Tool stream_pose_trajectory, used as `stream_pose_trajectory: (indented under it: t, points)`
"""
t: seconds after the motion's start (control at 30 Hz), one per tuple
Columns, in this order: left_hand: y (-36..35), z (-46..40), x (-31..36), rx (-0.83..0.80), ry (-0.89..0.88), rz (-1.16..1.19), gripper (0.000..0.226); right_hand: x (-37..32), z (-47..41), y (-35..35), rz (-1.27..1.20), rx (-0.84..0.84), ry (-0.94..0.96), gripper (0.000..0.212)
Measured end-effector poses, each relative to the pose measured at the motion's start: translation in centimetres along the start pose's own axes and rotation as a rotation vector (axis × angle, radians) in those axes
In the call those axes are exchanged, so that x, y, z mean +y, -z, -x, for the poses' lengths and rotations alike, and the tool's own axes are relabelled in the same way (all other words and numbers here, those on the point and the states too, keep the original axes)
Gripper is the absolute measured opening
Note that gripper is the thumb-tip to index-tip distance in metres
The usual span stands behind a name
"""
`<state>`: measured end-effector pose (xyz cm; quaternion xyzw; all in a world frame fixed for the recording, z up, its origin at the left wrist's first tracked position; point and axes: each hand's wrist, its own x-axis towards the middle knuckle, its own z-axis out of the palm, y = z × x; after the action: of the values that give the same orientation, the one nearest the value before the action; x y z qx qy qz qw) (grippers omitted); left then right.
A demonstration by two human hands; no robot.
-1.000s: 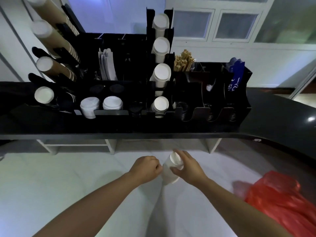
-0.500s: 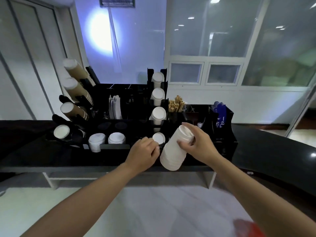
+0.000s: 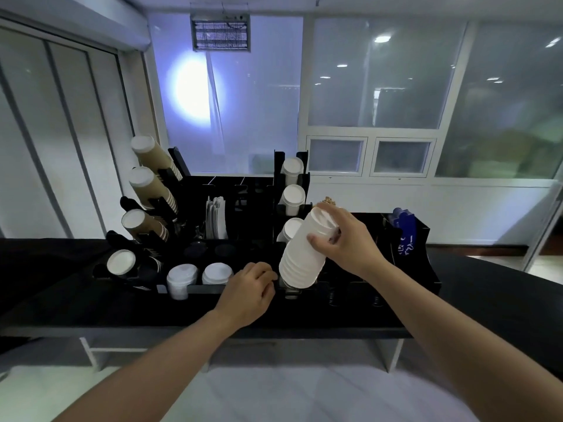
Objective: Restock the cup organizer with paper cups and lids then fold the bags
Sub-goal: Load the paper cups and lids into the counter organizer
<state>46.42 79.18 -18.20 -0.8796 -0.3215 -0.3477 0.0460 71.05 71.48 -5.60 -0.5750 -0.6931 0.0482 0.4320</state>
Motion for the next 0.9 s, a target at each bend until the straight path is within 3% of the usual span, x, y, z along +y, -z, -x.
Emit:
stream_pose_trajectory:
  t: [0.27, 0.53, 0.7, 0.9]
  points:
    - [-0.6, 0.4, -0.7, 0.038, -0.090, 0.046, 0.031, 2.2, 0.1, -3.7, 0.144, -0.095, 0.062, 0.073]
    - [-1.5, 0.9, -1.4, 0.053, -0.073, 0.109, 0.035, 6.3, 1.6, -8.6, 0.321, -0.243, 0.138, 0.071]
    - [-1.9, 0.8, -1.4, 0.072, -0.096, 0.139, 0.033, 7.2, 1.8, -10.7, 0.308, -0.170, 0.128, 0.068]
    - [-2.5, 0.8, -1.4, 0.103, -0.079, 0.152, 0.030, 7.5, 1.9, -11.0, 0.298, -0.198, 0.103, 0.070]
